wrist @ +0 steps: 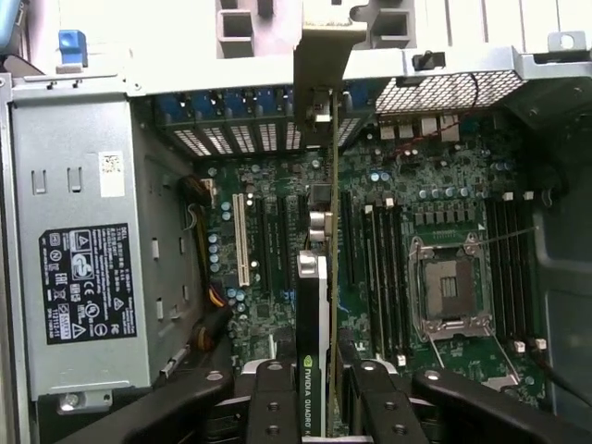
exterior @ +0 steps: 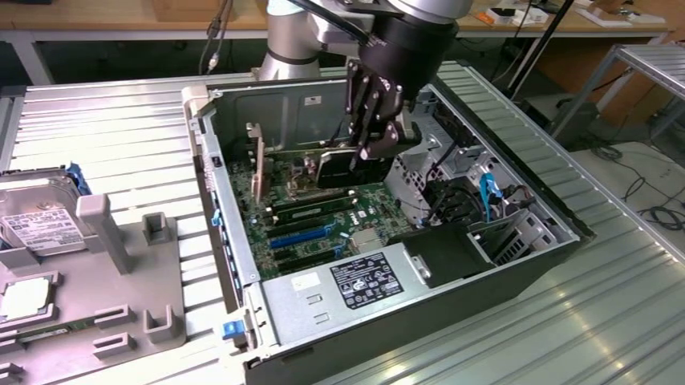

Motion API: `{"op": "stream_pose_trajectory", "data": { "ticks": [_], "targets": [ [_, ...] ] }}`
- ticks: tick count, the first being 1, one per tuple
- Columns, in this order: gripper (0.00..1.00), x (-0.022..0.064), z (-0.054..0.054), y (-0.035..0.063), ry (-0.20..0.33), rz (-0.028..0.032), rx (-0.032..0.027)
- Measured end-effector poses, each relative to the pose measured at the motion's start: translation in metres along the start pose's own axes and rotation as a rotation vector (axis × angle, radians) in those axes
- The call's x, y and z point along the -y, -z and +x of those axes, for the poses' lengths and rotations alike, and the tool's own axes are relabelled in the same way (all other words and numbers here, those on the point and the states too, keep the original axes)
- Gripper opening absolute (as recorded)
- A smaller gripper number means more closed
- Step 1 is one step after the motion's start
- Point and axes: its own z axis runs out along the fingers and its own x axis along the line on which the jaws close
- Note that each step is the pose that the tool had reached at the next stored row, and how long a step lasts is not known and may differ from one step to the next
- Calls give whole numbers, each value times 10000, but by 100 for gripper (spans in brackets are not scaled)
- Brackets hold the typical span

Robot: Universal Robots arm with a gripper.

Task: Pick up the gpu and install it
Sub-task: 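Insert the gpu into the slot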

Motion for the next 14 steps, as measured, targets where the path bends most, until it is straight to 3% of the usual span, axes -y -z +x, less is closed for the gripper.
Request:
{"op": "stream_pose_trajectory", "data": {
  "ticks": [5,14],
  "targets": [
    [27,3,-111,-62,202,21,-15],
    [27,41,-123,-184,207,24,-5]
  ]
}}
